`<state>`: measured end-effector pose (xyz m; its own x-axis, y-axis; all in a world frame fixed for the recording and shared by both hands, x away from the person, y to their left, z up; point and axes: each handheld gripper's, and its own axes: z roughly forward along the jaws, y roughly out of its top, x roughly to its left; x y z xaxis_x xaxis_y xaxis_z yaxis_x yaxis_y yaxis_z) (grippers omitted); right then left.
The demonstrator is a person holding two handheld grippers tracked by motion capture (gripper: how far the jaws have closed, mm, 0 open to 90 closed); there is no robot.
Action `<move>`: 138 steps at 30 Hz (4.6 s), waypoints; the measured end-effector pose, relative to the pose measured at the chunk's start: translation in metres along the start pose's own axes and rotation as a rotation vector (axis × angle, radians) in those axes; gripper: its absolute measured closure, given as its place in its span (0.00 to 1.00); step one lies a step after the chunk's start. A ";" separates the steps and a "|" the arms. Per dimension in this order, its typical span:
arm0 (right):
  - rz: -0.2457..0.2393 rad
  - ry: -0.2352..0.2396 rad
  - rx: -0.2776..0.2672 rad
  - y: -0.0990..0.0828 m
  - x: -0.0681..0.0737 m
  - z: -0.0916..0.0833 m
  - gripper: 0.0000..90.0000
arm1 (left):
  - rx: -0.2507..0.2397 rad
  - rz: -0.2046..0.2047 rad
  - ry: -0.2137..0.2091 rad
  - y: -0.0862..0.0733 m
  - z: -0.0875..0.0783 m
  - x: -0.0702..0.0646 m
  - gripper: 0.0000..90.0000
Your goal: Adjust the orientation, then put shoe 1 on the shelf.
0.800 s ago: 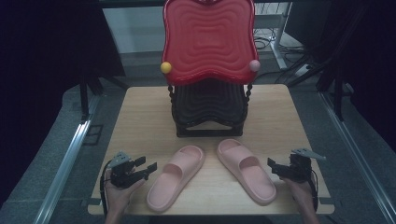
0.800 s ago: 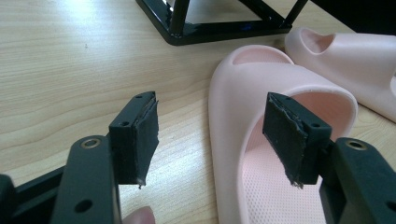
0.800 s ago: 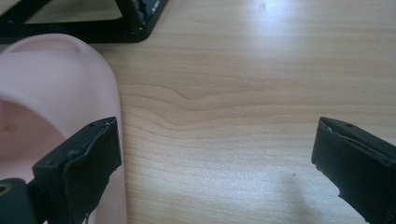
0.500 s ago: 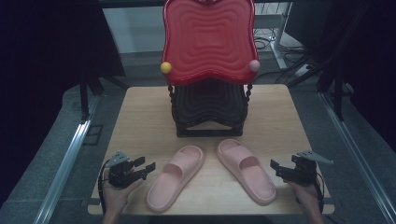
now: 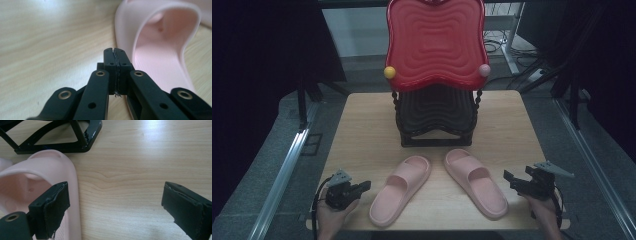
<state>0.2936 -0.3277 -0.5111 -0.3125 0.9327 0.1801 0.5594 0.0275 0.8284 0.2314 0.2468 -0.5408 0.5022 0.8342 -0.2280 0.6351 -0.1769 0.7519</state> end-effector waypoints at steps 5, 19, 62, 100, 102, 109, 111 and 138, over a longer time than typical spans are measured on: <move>-0.004 -0.013 -0.036 0.001 0.007 -0.004 0.11 | 0.032 0.004 0.009 -0.012 0.000 0.003 1.00; -0.004 -0.013 -0.043 0.001 0.014 -0.008 0.11 | 0.090 0.024 -0.058 -0.029 0.009 -0.013 1.00; -0.018 0.040 -0.020 0.001 0.028 -0.007 0.12 | -0.093 0.094 -0.184 0.030 0.025 -0.074 0.84; -0.360 0.353 0.080 -0.007 0.173 0.016 0.57 | -0.191 -0.020 -0.070 0.049 0.007 -0.035 0.32; -0.373 0.357 0.098 -0.008 0.181 0.027 0.58 | -0.188 -0.021 -0.070 0.048 0.008 -0.035 0.32; -0.372 0.347 0.132 -0.004 0.202 0.051 0.61 | -0.179 -0.021 -0.077 0.047 0.010 -0.036 0.32; -0.371 0.345 0.134 -0.003 0.207 0.057 0.62 | -0.181 -0.022 -0.076 0.047 0.010 -0.035 0.32; -0.288 0.298 0.178 0.000 0.225 0.120 0.91 | -0.172 -0.055 -0.060 0.041 0.010 -0.026 0.32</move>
<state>0.3152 -0.0751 -0.5340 -0.6681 0.7340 0.1219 0.5324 0.3571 0.7675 0.2502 0.2130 -0.5103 0.5068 0.8065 -0.3045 0.5557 -0.0356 0.8306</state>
